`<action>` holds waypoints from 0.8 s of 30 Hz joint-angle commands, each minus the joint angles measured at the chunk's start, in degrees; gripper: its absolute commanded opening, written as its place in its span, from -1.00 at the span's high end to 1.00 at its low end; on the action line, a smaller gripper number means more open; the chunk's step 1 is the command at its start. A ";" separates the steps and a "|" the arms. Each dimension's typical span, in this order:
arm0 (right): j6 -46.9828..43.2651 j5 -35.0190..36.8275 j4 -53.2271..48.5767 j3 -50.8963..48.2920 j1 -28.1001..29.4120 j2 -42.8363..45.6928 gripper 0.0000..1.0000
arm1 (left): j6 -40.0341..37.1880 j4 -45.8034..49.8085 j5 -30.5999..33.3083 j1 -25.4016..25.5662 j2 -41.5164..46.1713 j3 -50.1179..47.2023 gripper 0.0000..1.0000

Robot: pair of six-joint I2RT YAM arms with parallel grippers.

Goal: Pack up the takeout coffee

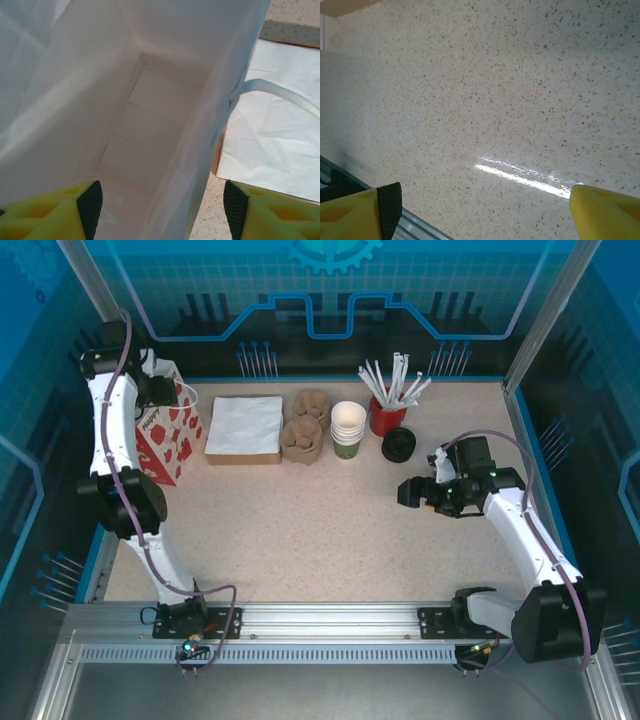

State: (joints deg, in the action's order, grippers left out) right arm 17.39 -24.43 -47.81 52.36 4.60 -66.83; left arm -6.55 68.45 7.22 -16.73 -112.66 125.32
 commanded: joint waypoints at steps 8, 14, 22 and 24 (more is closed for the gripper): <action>-0.38 1.04 0.51 1.34 1.80 -0.12 -0.77 | -0.98 2.37 0.26 -0.57 -0.02 1.97 0.55; -0.16 1.28 0.76 0.83 1.90 0.45 -0.76 | -0.93 1.70 1.43 -0.56 4.65 -0.21 0.89; -0.49 1.99 0.19 1.38 1.99 0.99 -0.76 | -0.57 0.99 2.70 0.18 13.16 -5.19 0.99; -0.77 2.72 -0.24 1.72 1.99 1.42 -0.76 | -0.53 1.10 3.35 1.09 15.88 -6.64 1.00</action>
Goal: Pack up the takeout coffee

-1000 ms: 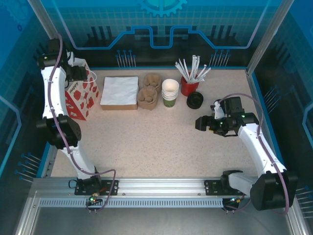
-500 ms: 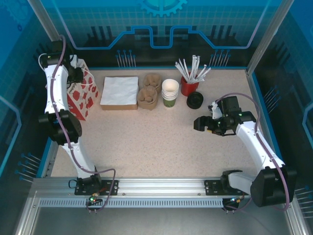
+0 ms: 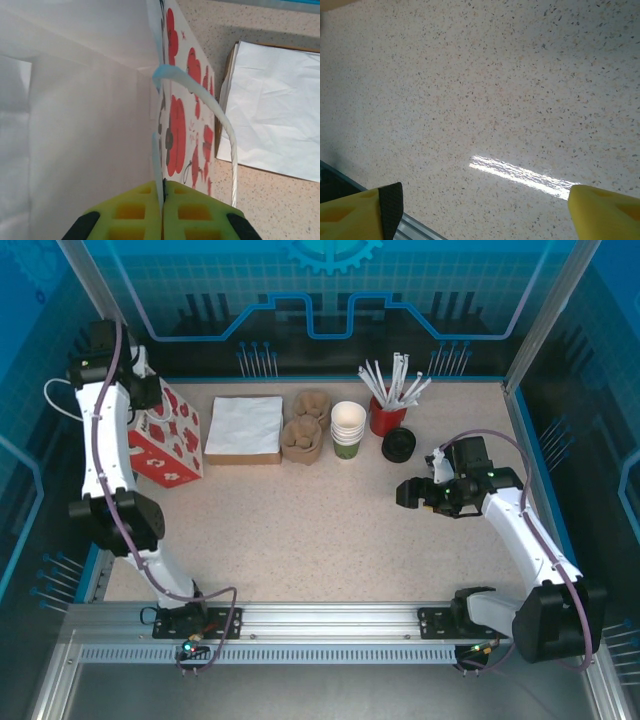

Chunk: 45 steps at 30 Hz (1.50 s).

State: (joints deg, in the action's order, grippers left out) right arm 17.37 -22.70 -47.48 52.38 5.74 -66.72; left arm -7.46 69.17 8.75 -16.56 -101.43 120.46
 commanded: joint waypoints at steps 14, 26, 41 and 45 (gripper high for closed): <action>-2.76 6.83 -4.10 3.40 0.78 3.74 -0.78 | 8.03 12.33 13.37 20.62 20.40 -6.03 1.00; -3.23 7.93 -3.67 3.69 0.68 2.44 -0.78 | 28.89 21.43 14.36 49.98 27.23 -9.97 1.00; -3.96 11.27 -4.09 4.21 0.07 1.86 -0.78 | 38.57 14.72 19.41 70.28 15.32 -11.12 1.00; -4.34 11.71 -4.20 4.09 -0.37 2.20 -0.79 | 40.19 13.37 20.25 71.39 12.71 -11.97 1.00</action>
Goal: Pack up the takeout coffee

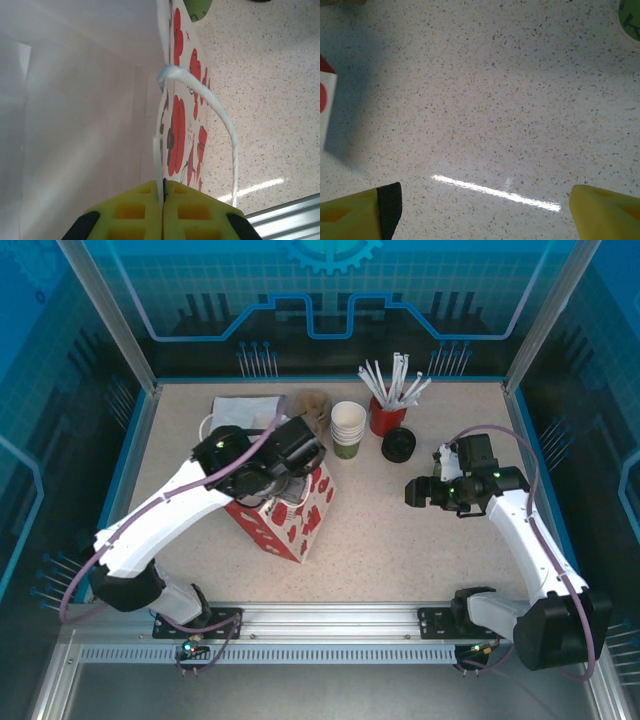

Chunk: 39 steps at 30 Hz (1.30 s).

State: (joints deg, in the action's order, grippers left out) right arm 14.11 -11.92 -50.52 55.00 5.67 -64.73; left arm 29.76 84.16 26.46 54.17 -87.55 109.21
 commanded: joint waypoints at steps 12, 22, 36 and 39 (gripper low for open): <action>-1.14 -0.02 -0.48 -0.28 -1.19 0.85 -0.78 | 3.38 -6.02 2.58 1.03 -8.02 -2.04 0.93; -1.13 -0.47 -0.10 -1.04 -1.36 1.01 -0.79 | 1.65 -6.90 0.75 0.95 -13.41 3.22 0.27; -1.19 -1.35 0.12 -1.57 -1.54 1.10 -0.80 | -1.16 -4.88 -1.23 -0.75 -10.23 10.29 -0.38; -1.27 -1.35 -0.17 -1.32 -1.53 1.27 -0.80 | -1.99 -5.05 -2.23 -1.86 -7.71 10.86 -0.41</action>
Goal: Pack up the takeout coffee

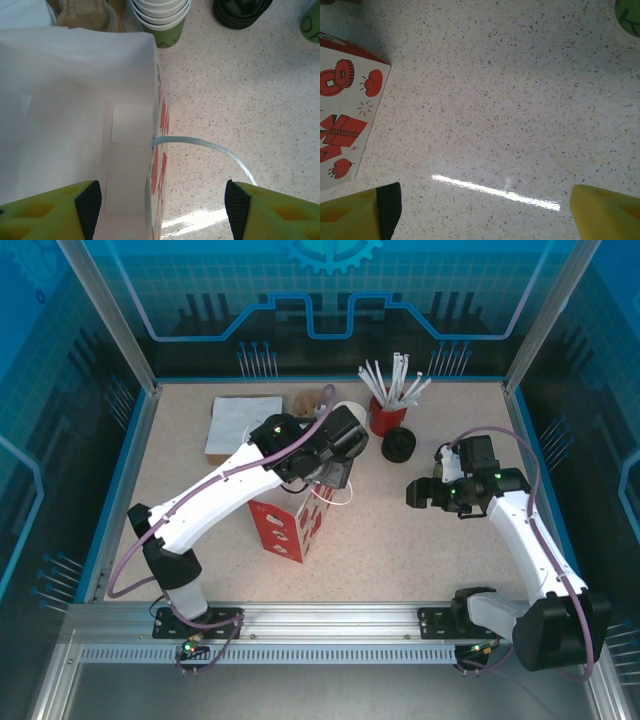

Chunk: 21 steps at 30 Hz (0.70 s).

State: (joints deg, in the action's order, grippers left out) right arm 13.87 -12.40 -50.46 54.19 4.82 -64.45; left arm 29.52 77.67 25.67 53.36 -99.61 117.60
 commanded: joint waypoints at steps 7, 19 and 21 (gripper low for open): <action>-1.30 -0.78 -0.70 0.07 -0.72 1.47 -0.80 | -4.28 4.03 -0.97 -6.34 12.24 0.85 -0.53; -0.96 -1.83 -0.61 0.81 -0.74 0.56 -0.80 | -5.36 -2.07 -13.96 -21.13 29.25 -18.94 -0.71; -0.87 -2.05 -0.70 1.09 -0.74 0.26 -0.80 | -5.63 -5.98 -20.03 -23.25 31.02 -23.42 -0.74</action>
State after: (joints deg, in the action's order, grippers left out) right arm 13.45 -12.69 -50.50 54.22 4.82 -63.92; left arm 25.58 77.28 16.51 32.34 -70.41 99.00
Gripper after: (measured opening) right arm 0.902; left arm 0.862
